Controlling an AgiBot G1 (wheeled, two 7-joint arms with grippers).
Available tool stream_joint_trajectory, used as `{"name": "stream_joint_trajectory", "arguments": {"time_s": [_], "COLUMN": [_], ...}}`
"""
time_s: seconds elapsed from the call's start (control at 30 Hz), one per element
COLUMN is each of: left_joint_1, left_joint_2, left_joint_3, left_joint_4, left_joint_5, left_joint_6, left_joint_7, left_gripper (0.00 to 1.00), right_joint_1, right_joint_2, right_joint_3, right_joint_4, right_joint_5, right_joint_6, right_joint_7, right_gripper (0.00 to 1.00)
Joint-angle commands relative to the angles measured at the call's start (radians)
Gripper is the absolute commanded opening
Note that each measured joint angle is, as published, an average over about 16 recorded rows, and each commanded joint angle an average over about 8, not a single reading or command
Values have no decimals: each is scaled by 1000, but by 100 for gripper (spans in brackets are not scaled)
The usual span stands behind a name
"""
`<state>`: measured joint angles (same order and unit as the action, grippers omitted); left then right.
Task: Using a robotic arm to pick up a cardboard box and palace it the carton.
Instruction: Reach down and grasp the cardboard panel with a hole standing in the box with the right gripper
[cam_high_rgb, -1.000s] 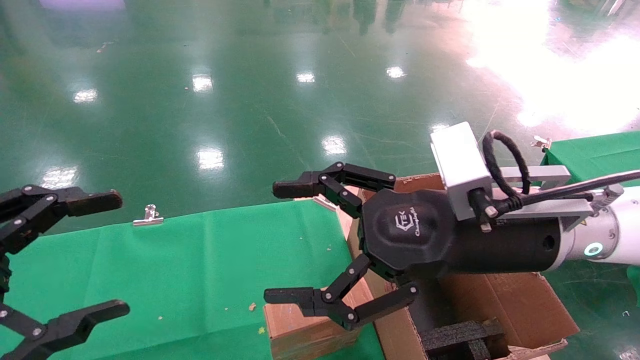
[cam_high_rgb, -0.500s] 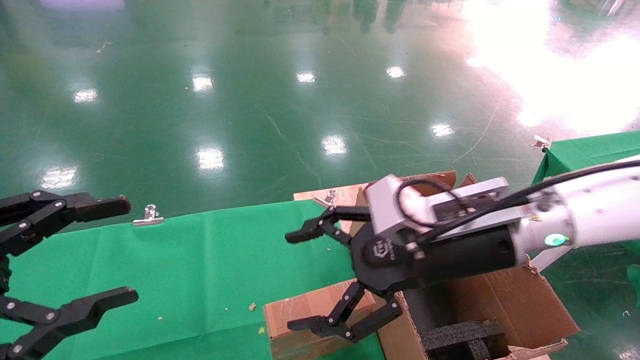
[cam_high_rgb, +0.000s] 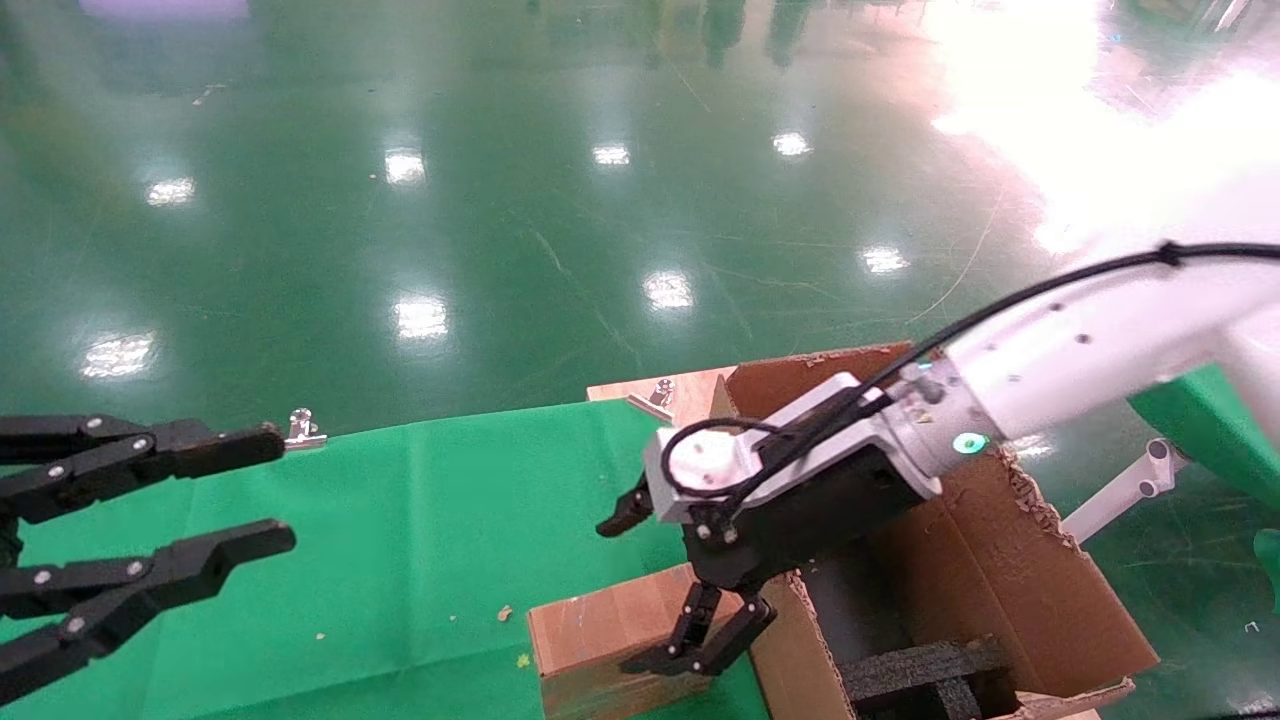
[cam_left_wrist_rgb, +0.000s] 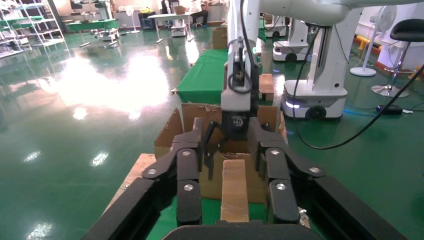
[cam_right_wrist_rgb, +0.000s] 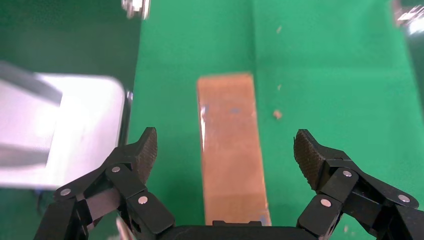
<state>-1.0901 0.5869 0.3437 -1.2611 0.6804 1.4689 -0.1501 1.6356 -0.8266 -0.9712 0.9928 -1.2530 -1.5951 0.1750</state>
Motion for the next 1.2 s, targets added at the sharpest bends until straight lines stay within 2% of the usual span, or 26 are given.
{"name": "stream_joint_trajectory", "arguments": {"time_s": [0.03,0.3,0.63,0.67,0.9,0.93,0.97,1.2], "left_joint_1": [0,0,0,0,0,0,0,0], "left_joint_2": [0,0,0,0,0,0,0,0], "left_joint_3": [0,0,0,0,0,0,0,0], "left_joint_4": [0,0,0,0,0,0,0,0], "left_joint_5": [0,0,0,0,0,0,0,0], "left_joint_6": [0,0,0,0,0,0,0,0], "left_joint_7": [0,0,0,0,0,0,0,0], "left_gripper": [0,0,0,4,90,99,100,100], "right_joint_1": [38,138,199,203,222,224,225,226], "right_joint_2": [-28,-134,-237,-246,-295,-299,-302,-303], "right_joint_3": [-66,-265,-408,-420,-481,-486,-489,-490], "right_joint_4": [-31,-165,-303,-315,-374,-379,-382,-384], "right_joint_5": [-19,-30,-13,-12,-10,-9,-9,-6], "right_joint_6": [0,2,6,6,9,10,10,11], "right_joint_7": [-15,-119,-231,-242,-303,-307,-310,-310], "right_gripper": [100,100,100,100,100,100,95,8]}}
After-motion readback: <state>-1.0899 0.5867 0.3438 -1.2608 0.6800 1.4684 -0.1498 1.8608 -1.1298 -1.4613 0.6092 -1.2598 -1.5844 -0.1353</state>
